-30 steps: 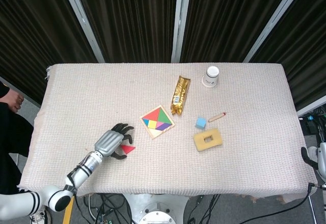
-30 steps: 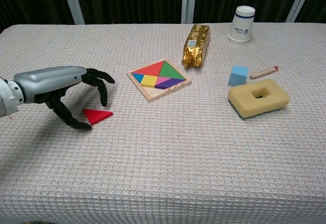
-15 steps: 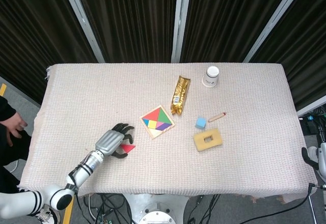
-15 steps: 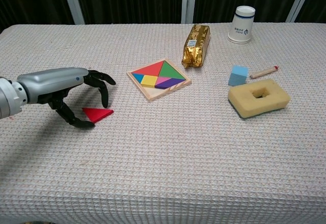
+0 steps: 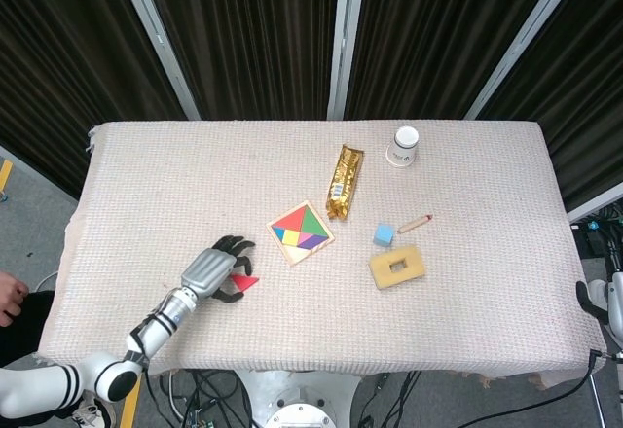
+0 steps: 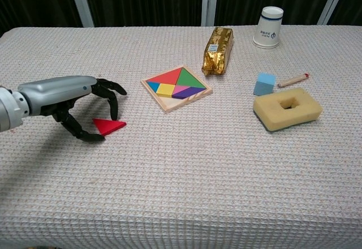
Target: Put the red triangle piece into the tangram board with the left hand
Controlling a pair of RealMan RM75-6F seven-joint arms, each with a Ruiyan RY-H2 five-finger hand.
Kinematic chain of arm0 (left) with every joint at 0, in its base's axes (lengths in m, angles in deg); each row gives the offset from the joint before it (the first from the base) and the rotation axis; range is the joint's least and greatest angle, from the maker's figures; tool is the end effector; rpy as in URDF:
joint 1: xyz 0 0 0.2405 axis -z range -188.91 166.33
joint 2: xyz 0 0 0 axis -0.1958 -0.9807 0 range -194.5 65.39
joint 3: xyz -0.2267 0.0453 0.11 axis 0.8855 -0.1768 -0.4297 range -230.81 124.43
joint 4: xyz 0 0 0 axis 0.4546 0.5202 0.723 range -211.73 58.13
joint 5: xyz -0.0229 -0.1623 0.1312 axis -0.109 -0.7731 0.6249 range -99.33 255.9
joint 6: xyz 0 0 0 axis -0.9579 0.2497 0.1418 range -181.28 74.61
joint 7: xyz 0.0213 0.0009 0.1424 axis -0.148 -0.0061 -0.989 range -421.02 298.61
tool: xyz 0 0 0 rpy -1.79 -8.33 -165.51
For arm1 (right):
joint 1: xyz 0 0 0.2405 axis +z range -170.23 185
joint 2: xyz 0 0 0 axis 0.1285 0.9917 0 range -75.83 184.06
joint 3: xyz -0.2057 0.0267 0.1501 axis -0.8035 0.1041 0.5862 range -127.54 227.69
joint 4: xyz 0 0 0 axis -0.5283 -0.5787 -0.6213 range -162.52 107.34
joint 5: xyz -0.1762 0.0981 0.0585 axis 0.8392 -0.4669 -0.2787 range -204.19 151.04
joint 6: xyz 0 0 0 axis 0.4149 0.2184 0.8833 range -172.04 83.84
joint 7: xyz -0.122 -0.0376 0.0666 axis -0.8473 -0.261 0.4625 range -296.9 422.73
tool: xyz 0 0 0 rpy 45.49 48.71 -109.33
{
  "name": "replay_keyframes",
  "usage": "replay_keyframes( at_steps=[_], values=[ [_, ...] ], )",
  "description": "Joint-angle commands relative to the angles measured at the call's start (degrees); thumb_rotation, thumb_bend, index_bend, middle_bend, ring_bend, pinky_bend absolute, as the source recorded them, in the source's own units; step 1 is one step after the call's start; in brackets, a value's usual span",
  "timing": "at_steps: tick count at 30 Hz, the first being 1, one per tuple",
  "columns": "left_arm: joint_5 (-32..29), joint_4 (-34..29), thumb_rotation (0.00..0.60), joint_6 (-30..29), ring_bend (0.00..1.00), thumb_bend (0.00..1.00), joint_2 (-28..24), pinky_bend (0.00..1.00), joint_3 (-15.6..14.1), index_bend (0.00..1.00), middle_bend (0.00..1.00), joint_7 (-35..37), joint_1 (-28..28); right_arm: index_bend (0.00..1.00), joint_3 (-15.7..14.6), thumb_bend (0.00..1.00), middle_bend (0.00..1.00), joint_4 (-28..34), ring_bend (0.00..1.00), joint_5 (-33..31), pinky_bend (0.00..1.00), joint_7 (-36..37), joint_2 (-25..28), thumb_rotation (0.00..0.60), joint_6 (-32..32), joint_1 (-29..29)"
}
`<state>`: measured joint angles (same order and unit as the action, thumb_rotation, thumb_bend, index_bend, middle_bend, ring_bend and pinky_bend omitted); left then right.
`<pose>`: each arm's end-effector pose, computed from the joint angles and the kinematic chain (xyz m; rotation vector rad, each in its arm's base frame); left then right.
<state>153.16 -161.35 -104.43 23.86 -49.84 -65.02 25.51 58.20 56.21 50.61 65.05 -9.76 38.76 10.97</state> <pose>-0.1824 0.2930 -0.0401 -1.9934 -1.1915 -0.9287 -0.3575 -0.1921 0.1973 1.2142 -0.8490 0.7815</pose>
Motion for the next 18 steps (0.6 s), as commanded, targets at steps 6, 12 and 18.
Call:
replay_keyframes(
  at_steps=[6, 12, 18],
  values=[
    [-0.44, -0.11, 0.6, 0.09, 0.0, 0.24, -0.08, 0.02, -0.04, 0.46, 0.08, -0.27, 0.01, 0.0, -0.08, 0.3, 0.0, -0.03, 0.0, 0.09, 0.0, 0.0, -0.02, 0.6, -0.07, 0.0],
    [-0.64, -0.19, 0.6, 0.12, 0.0, 0.25, -0.13, 0.02, -0.03, 0.47, 0.08, -0.33, 0.04, 0.0, -0.07, 0.3, 0.0, 0.09, 0.0, 0.11, 0.0, -0.06, 0.07, 0.6, -0.05, -0.02],
    [-0.81, -0.34, 0.6, -0.05, 0.0, 0.25, -0.09, 0.03, 0.04, 0.48, 0.08, -0.52, 0.04, 0.0, 0.01, 0.3, 0.0, -0.16, 0.0, 0.06, 0.0, 0.08, -0.1, 0.6, 0.05, -0.03]
  ],
)
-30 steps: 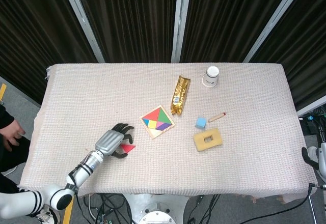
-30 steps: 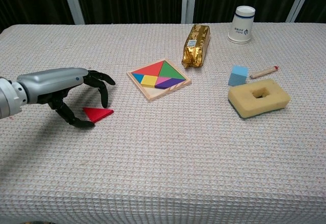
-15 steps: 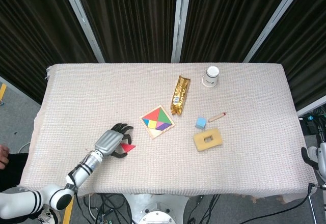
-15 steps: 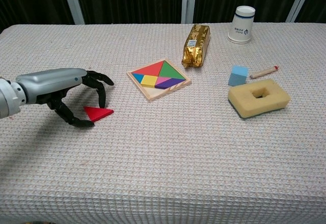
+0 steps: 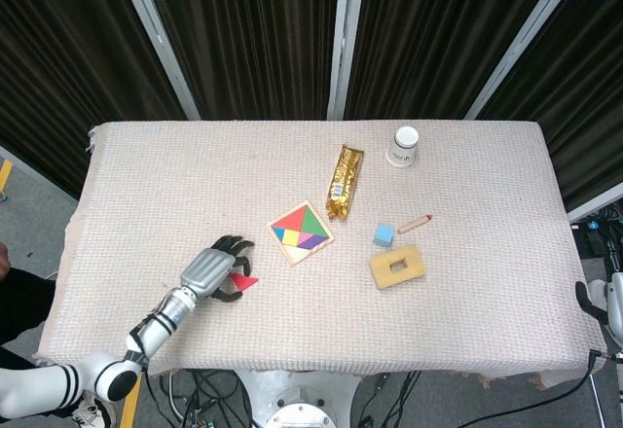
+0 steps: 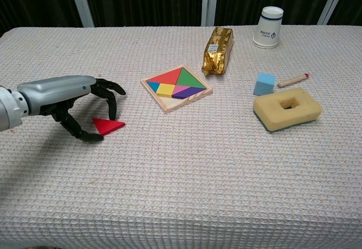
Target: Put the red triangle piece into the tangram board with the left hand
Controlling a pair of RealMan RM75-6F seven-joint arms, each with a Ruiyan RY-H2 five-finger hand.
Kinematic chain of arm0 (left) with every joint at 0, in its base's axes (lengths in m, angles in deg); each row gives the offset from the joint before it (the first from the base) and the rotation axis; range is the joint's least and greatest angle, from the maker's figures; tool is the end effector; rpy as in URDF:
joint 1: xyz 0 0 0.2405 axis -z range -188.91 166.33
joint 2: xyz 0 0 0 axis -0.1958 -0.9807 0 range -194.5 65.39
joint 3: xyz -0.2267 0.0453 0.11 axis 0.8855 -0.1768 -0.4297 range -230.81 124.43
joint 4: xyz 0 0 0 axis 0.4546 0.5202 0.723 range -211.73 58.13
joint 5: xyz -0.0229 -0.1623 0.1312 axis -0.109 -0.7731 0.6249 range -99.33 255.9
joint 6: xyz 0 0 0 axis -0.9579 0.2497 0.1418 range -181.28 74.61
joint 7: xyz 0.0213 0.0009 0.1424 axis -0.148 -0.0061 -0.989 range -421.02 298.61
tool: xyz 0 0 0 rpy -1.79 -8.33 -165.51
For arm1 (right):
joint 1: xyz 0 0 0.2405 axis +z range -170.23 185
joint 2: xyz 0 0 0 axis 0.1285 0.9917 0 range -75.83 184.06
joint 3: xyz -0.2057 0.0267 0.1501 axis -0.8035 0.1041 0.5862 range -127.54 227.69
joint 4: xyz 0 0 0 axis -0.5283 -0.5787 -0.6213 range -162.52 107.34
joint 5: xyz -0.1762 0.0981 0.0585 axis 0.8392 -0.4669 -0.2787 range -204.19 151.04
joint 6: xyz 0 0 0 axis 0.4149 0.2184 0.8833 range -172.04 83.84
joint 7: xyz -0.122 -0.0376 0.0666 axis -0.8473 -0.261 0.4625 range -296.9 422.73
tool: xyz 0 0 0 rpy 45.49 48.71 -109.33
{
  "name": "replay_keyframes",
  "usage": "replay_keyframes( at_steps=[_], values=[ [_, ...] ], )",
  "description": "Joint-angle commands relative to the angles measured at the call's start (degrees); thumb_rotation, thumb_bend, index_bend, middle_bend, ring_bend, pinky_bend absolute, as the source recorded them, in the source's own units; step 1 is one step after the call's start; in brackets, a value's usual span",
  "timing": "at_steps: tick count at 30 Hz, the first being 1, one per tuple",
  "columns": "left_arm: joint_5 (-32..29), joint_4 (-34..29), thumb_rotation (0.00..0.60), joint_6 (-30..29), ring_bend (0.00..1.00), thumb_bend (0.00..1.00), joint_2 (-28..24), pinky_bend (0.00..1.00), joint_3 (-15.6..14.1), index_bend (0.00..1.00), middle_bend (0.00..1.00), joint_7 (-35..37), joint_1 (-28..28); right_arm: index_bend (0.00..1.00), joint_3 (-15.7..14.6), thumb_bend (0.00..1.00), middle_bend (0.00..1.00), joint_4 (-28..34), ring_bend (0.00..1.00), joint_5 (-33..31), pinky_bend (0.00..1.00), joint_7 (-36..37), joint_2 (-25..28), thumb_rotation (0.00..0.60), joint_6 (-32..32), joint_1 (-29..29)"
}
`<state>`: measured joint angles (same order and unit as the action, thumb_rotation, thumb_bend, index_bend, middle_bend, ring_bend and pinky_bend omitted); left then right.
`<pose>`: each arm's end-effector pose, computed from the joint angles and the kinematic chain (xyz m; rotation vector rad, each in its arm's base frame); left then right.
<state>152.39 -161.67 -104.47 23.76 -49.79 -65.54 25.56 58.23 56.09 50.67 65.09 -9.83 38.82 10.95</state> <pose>-0.1824 0.2933 -0.0396 -1.9868 -1.1953 -0.9241 -0.3576 -0.1921 0.1973 1.2140 -0.8474 0.7824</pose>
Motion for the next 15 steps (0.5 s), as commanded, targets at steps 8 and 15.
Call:
replay_keyframes(
  at_steps=[8, 15],
  values=[
    [-0.12, -0.13, 0.6, -0.05, 0.0, 0.25, 0.06, 0.03, 0.12, 0.49, 0.09, -0.03, 0.1, 0.0, -0.02, 0.3, 0.0, -0.32, 0.0, -0.1, 0.0, 0.28, -0.12, 0.6, -0.2, -0.01],
    [-0.16, -0.79, 0.6, -0.19, 0.0, 0.25, -0.12, 0.03, 0.39, 0.49, 0.09, -0.42, 0.33, 0.0, 0.02, 0.3, 0.0, -0.42, 0.0, -0.14, 0.0, 0.39, -0.18, 0.6, -0.24, 0.01]
  ],
)
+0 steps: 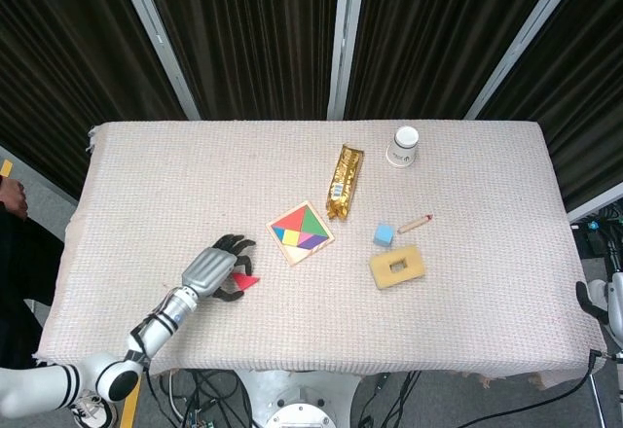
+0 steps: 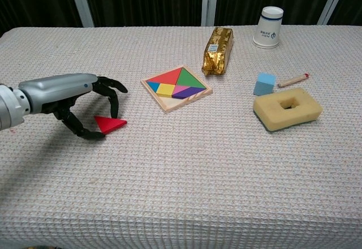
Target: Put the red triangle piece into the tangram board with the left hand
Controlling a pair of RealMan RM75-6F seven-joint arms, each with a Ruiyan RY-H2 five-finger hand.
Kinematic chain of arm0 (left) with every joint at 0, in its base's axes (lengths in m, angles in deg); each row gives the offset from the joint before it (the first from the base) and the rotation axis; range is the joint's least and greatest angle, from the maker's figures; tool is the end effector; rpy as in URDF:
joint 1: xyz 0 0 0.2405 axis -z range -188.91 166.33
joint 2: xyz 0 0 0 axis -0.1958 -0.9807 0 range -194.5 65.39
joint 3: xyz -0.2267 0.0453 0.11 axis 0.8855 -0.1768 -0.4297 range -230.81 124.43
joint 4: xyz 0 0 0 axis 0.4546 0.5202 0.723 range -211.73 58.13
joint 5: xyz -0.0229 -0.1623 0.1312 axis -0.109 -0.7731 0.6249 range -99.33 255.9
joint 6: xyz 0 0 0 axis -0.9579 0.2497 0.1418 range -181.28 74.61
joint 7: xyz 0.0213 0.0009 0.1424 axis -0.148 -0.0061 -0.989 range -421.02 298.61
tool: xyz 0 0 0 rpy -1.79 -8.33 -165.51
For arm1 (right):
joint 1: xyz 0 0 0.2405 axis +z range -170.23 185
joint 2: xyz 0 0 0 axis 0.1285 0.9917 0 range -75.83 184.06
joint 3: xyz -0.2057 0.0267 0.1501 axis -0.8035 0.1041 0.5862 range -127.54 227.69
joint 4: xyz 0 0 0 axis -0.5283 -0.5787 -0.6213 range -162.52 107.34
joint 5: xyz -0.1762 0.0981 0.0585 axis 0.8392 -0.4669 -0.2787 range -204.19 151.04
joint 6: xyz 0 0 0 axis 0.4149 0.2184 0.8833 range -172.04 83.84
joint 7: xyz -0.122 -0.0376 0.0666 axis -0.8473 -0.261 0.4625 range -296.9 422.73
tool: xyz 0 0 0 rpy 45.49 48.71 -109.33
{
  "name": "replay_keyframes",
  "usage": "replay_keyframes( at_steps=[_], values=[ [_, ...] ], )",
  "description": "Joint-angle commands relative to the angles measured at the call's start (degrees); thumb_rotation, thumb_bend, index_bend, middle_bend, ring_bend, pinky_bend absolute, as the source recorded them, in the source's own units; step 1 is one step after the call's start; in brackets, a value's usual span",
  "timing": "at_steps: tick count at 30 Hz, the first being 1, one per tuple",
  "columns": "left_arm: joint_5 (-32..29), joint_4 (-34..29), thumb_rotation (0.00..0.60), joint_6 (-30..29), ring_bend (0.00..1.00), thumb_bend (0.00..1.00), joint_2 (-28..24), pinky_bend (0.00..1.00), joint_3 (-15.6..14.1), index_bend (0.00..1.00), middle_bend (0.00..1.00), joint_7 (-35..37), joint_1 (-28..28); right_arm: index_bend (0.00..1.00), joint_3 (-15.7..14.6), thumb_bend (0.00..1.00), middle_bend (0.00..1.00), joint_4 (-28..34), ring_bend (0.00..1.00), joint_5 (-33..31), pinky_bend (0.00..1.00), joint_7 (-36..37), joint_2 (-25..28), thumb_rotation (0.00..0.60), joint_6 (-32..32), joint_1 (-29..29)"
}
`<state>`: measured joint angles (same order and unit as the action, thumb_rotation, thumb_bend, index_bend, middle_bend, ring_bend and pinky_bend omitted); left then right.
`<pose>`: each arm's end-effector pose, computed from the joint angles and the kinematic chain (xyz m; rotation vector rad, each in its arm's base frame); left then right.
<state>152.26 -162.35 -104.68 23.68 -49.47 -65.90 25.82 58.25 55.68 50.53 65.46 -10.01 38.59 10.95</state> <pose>-0.1777 0.2939 -0.0387 -1.9876 -1.1914 -0.9380 -0.3593 -0.1922 0.1969 1.2111 -0.8527 0.7816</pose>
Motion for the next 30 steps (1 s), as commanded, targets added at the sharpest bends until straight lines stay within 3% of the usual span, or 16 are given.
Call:
replay_keyframes(
  at_steps=[1, 17, 24, 30],
  values=[
    [-0.05, -0.28, 0.6, 0.03, 0.0, 0.25, -0.09, 0.03, 0.11, 0.49, 0.09, -0.12, 0.12, 0.0, 0.0, 0.3, 0.0, -0.02, 0.0, 0.01, 0.0, 0.02, -0.02, 0.6, -0.02, 0.01],
    [-1.07, -2.85, 0.6, 1.45, 0.0, 0.25, 0.3, 0.03, 4.35, 0.5, 0.09, -2.67, 4.52, 0.0, 0.11, 0.3, 0.0, -0.13, 0.0, 0.02, 0.0, 0.54, 0.05, 0.6, 0.0, -0.02],
    [-2.42, -0.14, 0.6, 3.3, 0.0, 0.25, 3.01, 0.03, 6.41, 0.5, 0.09, -3.57, 7.75, 0.0, 0.14, 0.3, 0.0, -0.42, 0.0, -0.12, 0.0, 1.61, 0.14, 0.6, -0.28, -0.06],
    [-7.11, 2.38, 0.6, 5.92, 0.0, 0.25, 6.45, 0.03, 7.85, 0.5, 0.09, -7.1, 11.03, 0.0, 0.17, 0.3, 0.0, -0.7, 0.0, -0.27, 0.0, 2.81, 0.3, 0.6, -0.41, -0.25]
  ],
)
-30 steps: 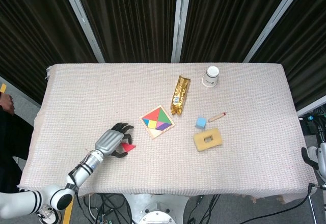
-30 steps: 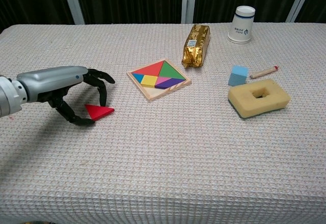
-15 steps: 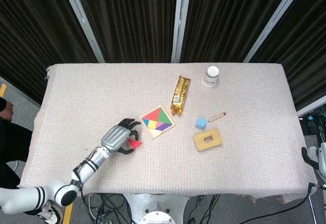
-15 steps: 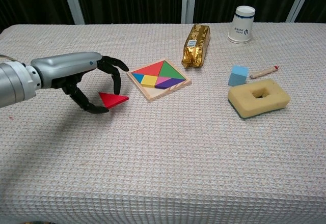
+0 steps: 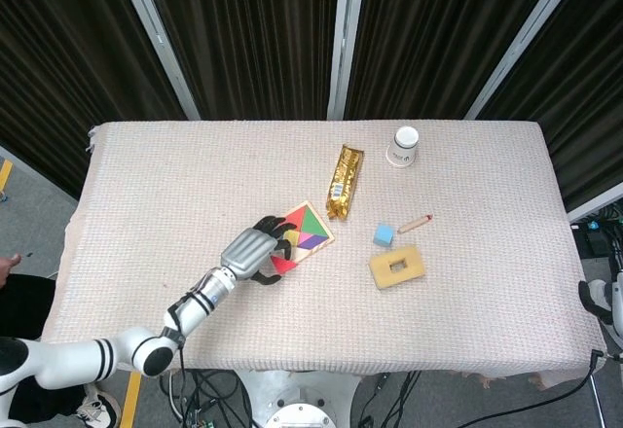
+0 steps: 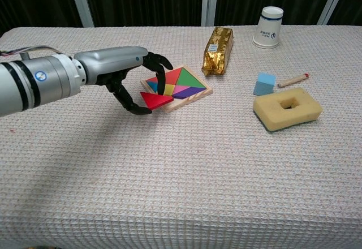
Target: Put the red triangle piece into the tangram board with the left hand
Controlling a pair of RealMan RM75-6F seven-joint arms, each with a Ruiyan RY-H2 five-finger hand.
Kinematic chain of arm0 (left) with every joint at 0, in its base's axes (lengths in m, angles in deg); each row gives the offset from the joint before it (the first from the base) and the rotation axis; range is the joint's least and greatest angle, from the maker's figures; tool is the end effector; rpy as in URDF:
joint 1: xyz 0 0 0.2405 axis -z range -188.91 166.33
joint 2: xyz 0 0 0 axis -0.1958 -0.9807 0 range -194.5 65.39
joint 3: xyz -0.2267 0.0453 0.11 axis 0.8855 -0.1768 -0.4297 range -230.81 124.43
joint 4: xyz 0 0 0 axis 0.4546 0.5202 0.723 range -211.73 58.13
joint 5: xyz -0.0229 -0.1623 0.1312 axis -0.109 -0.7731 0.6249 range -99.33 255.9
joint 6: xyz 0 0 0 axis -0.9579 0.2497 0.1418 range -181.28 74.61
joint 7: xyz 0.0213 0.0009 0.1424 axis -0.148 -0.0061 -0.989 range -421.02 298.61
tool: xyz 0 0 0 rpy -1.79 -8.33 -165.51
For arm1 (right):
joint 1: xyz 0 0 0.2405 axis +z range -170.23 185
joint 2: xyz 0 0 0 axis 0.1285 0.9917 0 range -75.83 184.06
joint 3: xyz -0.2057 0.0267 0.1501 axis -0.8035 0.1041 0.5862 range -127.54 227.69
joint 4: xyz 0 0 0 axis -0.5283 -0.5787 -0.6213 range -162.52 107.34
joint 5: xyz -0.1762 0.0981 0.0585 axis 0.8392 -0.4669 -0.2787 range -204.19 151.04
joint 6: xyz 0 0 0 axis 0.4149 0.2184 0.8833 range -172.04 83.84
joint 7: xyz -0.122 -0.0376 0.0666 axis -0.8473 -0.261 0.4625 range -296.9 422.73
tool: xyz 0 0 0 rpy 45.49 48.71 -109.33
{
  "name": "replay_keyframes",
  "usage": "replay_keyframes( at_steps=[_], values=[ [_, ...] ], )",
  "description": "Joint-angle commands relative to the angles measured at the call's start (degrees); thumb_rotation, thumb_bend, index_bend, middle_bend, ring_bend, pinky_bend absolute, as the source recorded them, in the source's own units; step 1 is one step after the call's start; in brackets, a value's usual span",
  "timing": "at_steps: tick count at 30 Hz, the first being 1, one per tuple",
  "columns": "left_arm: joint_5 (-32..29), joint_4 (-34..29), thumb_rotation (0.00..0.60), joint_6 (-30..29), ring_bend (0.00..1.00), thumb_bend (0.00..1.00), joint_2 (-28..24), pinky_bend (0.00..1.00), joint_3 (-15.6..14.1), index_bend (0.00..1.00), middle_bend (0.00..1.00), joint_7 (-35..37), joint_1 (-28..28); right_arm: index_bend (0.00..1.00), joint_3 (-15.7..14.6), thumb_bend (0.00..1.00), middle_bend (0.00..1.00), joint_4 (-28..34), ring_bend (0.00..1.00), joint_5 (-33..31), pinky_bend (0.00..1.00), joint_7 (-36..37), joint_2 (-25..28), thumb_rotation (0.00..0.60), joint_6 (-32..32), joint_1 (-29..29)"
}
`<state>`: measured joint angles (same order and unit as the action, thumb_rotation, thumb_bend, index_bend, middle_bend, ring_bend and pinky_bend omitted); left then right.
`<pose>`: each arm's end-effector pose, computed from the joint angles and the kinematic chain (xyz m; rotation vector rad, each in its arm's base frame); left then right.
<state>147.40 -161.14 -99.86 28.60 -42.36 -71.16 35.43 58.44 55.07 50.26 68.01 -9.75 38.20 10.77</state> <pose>-0.0995 0.3289 -0.0570 -2.0751 -1.0979 -1.0430 -0.3627 -0.1916 0.2002 1.1930 -0.8767 0.8012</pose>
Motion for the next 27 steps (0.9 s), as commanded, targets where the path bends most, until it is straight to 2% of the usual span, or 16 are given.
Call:
replay_keyframes(
  at_steps=[1, 14, 27],
  values=[
    [-3.23, 1.49, 0.6, 1.36, 0.0, 0.25, 2.0, 0.03, 1.01, 0.5, 0.09, -2.49, 1.87, 0.0, -0.04, 0.3, 0.0, -0.17, 0.0, 0.01, 0.0, 0.43, 0.07, 0.6, -0.04, -0.1],
    [-16.5, 3.59, 0.6, 0.97, 0.0, 0.25, 5.22, 0.03, 3.27, 0.51, 0.09, -10.53, 6.02, 0.0, -0.03, 0.3, 0.0, -1.16, 0.0, 0.44, 0.0, 2.43, 0.25, 0.6, 0.18, -0.34],
    [-33.27, -2.39, 0.6, -4.66, 0.0, 0.26, 4.67, 0.02, 5.21, 0.51, 0.09, -19.15, 9.21, 0.0, -0.22, 0.3, 0.0, -1.05, 0.0, 0.82, 0.0, 2.2, 0.04, 0.6, -0.15, -0.1]
  ],
)
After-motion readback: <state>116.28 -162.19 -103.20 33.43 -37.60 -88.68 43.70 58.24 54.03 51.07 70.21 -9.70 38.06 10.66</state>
